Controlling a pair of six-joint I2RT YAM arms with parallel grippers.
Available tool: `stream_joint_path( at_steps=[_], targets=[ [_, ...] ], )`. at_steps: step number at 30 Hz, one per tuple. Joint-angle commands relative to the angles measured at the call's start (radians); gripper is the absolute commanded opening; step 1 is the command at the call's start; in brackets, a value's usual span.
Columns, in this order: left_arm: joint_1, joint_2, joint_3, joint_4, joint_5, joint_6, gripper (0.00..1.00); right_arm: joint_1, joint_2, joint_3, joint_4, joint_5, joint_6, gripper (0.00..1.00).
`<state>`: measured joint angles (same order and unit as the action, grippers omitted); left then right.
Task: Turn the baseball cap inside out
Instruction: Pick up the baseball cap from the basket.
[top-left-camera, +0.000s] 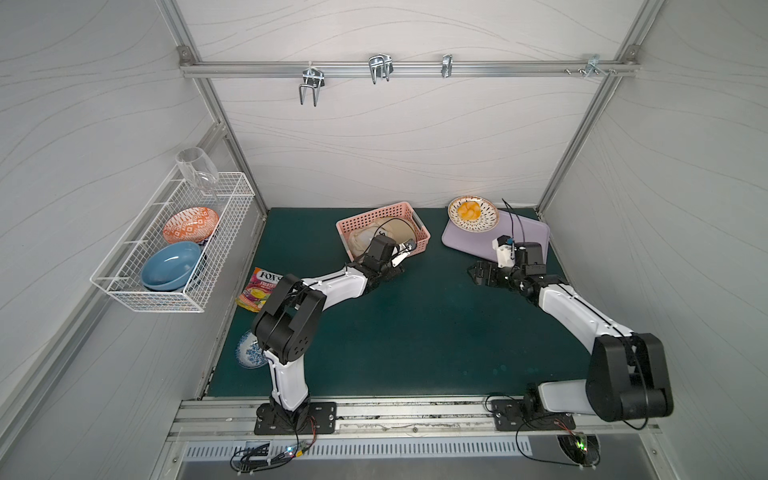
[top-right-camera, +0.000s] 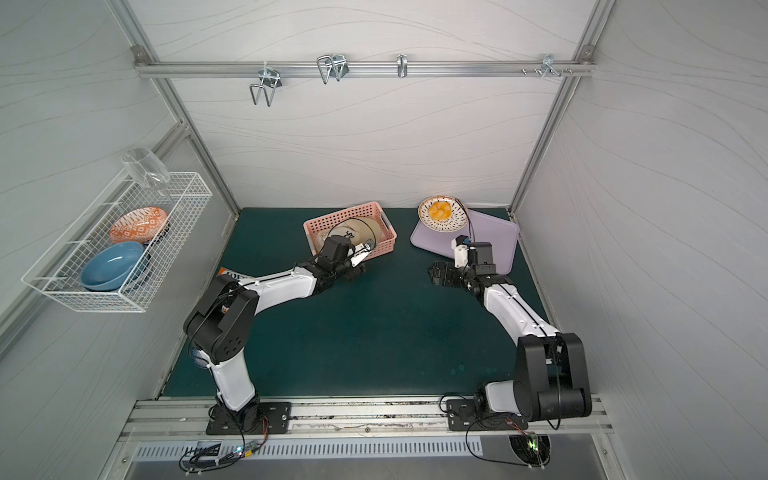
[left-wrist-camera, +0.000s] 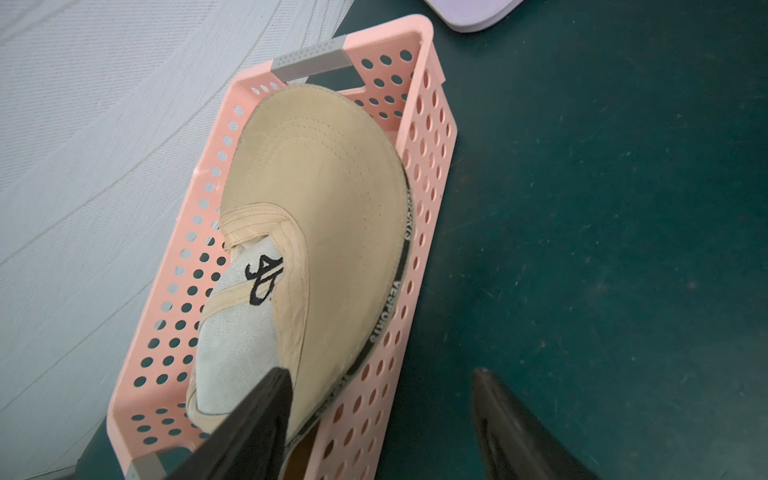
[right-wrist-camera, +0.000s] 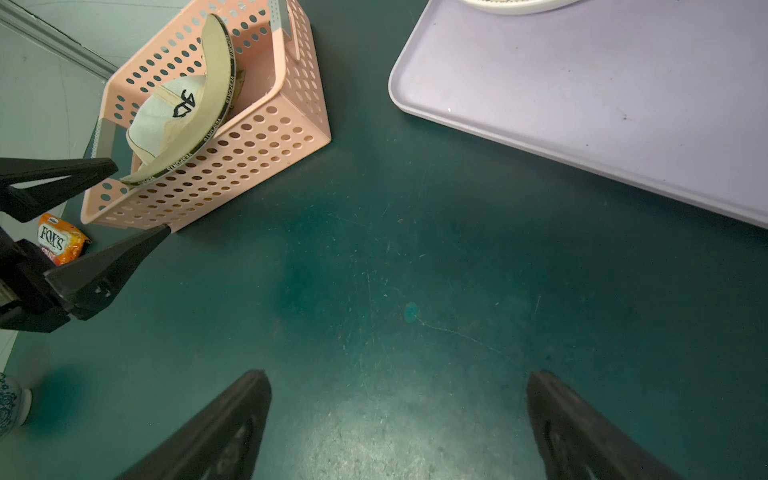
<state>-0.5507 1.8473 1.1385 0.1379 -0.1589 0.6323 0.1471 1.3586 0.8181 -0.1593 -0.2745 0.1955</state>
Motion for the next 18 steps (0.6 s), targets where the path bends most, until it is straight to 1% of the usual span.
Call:
stream_joint_path(
  at_steps=[1,5,6,8,11,13,18],
  targets=[
    [0.0,0.038,0.08,0.029,0.04,-0.003,0.72,0.008,0.005,-0.005,-0.009,-0.011,0.012,0.99],
    [-0.001,0.07,0.114,0.032,0.058,-0.004,0.66,0.009,0.004,-0.004,-0.018,-0.004,0.005,0.99],
    [-0.001,0.075,0.121,0.032,0.061,-0.002,0.63,0.009,0.005,-0.005,-0.02,-0.002,0.003,0.99],
    [0.0,0.087,0.138,0.024,0.07,0.003,0.53,0.009,0.005,-0.006,-0.021,-0.001,0.002,0.99],
    [0.0,0.103,0.157,0.016,0.077,0.014,0.44,0.009,0.005,-0.01,-0.02,-0.001,0.003,0.99],
    [-0.001,0.103,0.163,0.008,0.09,0.018,0.34,0.008,0.004,-0.011,-0.02,-0.002,0.003,0.99],
    [-0.002,0.061,0.145,0.007,0.131,0.009,0.02,0.009,0.004,-0.013,-0.021,0.002,0.004,0.99]
  ],
)
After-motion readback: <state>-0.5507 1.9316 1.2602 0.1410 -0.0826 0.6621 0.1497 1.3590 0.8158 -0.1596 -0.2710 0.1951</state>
